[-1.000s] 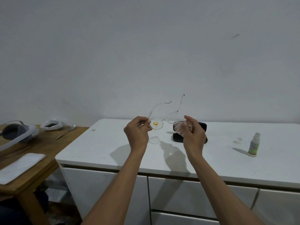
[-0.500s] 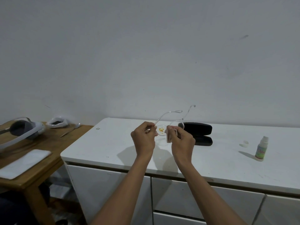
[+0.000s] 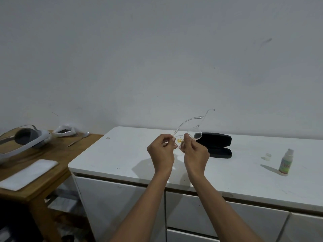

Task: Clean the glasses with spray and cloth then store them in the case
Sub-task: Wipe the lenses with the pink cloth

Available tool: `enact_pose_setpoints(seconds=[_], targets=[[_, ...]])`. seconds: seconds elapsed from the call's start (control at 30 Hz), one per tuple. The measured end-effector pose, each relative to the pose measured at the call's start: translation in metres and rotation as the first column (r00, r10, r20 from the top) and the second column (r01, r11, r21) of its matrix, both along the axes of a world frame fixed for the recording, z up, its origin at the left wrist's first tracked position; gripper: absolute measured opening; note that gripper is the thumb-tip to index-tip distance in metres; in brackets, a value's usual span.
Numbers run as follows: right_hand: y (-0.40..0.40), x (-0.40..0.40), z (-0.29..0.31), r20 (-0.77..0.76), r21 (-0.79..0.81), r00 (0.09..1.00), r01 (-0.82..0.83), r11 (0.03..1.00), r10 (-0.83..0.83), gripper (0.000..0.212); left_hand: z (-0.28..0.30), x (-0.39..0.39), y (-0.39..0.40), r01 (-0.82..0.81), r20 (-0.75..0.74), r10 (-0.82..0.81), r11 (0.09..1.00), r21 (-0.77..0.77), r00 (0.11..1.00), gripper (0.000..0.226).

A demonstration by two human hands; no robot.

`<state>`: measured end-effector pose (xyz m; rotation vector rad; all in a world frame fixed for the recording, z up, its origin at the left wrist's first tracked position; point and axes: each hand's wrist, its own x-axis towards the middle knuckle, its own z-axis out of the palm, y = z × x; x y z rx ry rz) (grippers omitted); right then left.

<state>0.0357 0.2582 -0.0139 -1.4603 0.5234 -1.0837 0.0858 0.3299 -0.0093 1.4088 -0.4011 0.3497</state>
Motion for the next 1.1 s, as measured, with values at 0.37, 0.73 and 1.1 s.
enact_pose_setpoints(seconds=[0.37, 0.73, 1.1], targets=[[-0.005, 0.001, -0.008, -0.076, -0.146, 0.996, -0.052, 0.988, 0.041, 0.022, -0.005, 0.001, 0.001, -0.003, -0.116, -0.007, 0.996, -0.093, 0.993, 0.005], [0.001, -0.003, -0.010, -0.009, -0.063, 0.999, -0.046, 0.997, 0.046, 0.010, -0.003, 0.000, 0.000, -0.002, -0.069, -0.004, 0.996, -0.085, 0.998, 0.007], [0.006, 0.016, 0.010, 0.222, 0.454, 0.972, -0.032, 0.890, -0.078, 0.014, -0.002, -0.009, -0.008, 0.034, 0.073, -0.033, 0.999, -0.009, 0.997, 0.011]])
